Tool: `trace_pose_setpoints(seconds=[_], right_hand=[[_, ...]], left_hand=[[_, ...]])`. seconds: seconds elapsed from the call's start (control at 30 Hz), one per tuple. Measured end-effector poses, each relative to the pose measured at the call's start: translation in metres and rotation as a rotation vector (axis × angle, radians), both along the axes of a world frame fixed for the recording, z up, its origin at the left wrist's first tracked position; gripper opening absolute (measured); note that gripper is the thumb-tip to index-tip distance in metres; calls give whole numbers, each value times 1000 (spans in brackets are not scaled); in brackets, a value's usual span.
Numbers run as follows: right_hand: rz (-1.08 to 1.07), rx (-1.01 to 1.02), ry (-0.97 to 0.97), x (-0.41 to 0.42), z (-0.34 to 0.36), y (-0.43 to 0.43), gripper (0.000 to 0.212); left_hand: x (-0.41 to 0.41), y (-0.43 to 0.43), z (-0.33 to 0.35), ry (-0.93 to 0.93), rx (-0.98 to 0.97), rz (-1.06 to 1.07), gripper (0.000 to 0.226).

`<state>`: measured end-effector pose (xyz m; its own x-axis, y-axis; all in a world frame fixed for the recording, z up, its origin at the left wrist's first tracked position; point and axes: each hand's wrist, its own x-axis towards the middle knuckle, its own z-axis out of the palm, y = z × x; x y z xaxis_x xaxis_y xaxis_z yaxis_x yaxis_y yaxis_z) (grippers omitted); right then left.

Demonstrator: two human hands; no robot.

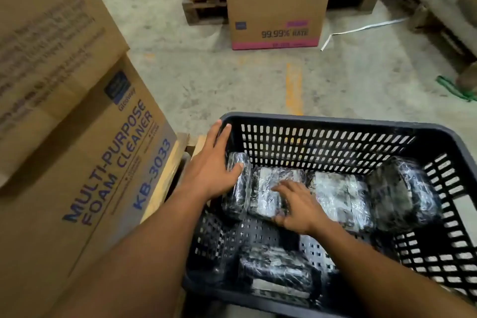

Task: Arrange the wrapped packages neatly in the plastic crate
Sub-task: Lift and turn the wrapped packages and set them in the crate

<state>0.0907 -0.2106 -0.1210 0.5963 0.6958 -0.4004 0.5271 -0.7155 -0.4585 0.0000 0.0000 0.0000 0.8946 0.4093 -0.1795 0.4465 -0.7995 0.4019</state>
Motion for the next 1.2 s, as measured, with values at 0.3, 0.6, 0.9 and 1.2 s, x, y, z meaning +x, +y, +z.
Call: trace_pose_setpoints(seconds=[0.3, 0.6, 0.9, 1.2], right_hand=[[221, -120, -326, 3, -40, 12, 98], [236, 57, -327, 5, -34, -4, 51], [-98, 411, -171, 11, 3, 0, 37], [-218, 444, -18, 37, 21, 6, 17]], left_hand=[[5, 8, -10, -61, -36, 18, 89], [7, 7, -12, -56, -20, 25, 90], [7, 8, -14, -49, -37, 37, 90], [8, 10, -16, -40, -6, 24, 91]])
